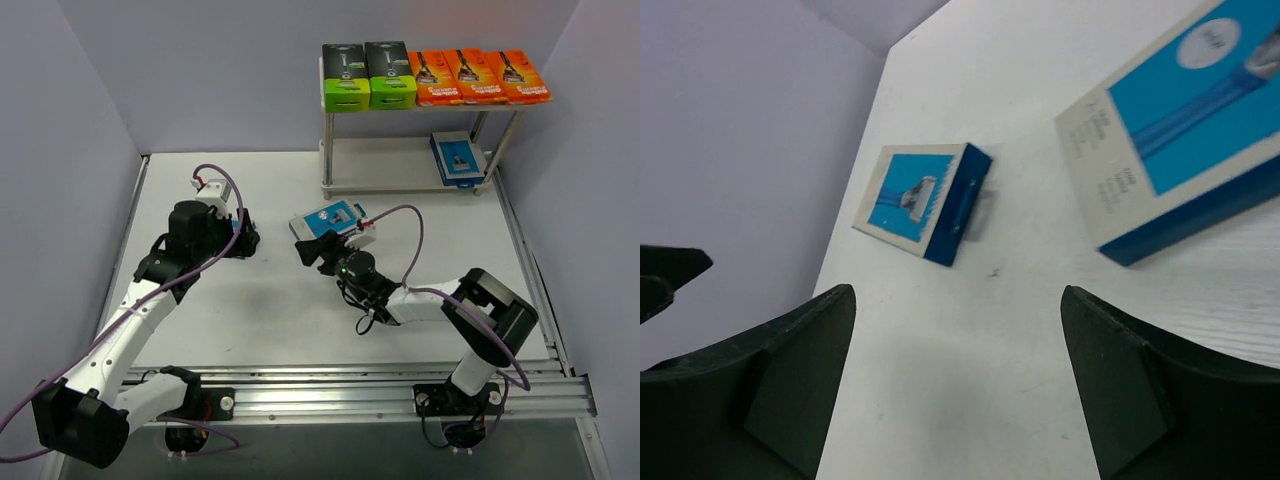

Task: Place and organize the shaving razors onto the shelf
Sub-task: Grab a shaving razor with the right arm

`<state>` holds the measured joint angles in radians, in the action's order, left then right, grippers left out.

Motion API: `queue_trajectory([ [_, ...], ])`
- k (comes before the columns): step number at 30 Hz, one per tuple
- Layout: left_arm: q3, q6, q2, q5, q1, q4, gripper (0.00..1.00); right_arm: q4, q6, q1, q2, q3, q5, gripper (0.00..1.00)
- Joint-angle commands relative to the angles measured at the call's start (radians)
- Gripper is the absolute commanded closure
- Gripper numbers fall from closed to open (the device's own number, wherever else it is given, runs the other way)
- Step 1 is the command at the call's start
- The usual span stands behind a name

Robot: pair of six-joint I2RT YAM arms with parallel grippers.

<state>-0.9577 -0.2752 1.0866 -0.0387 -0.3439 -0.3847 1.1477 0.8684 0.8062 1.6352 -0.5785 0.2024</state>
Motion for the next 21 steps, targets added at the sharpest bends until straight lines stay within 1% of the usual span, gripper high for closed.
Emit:
queue_trajectory([
  [1,0.005,0.018,-0.068,0.030,0.006,0.049,0.13,-0.074,-0.013,0.039,0.063,-0.127,-0.018,0.22],
  [4,0.016,0.008,-0.105,0.063,0.005,0.052,0.13,-0.082,0.021,0.057,0.147,-0.199,-0.067,0.27],
  [5,0.014,0.007,-0.114,0.074,0.005,0.049,0.13,-0.101,0.024,0.076,0.167,-0.254,-0.069,0.28],
  [7,0.005,0.005,-0.149,0.126,0.006,0.029,0.13,-0.147,0.023,0.096,0.227,-0.320,-0.045,0.28],
  [8,0.005,0.004,-0.166,0.150,0.006,0.024,0.13,-0.198,0.026,0.108,0.251,-0.386,-0.035,0.27],
  [9,0.013,0.002,-0.203,0.192,0.006,0.023,0.13,-0.209,0.040,0.113,0.273,-0.414,-0.035,0.27],
  [11,0.023,-0.004,-0.241,0.214,0.006,0.032,0.13,-0.216,0.061,0.114,0.350,-0.463,-0.037,0.27],
  [12,0.030,-0.004,-0.267,0.214,0.006,0.046,0.13,-0.229,0.087,0.114,0.397,-0.513,-0.040,0.27],
  [14,0.040,-0.009,-0.284,0.217,0.003,0.053,0.13,-0.246,0.099,0.113,0.439,-0.561,-0.043,0.28],
  [19,0.027,-0.016,-0.278,0.221,-0.001,0.032,0.12,-0.325,0.124,0.105,0.564,-0.739,-0.043,0.30],
  [21,0.022,-0.022,-0.277,0.212,-0.003,0.029,0.13,-0.342,0.145,0.100,0.600,-0.777,-0.050,0.30],
])
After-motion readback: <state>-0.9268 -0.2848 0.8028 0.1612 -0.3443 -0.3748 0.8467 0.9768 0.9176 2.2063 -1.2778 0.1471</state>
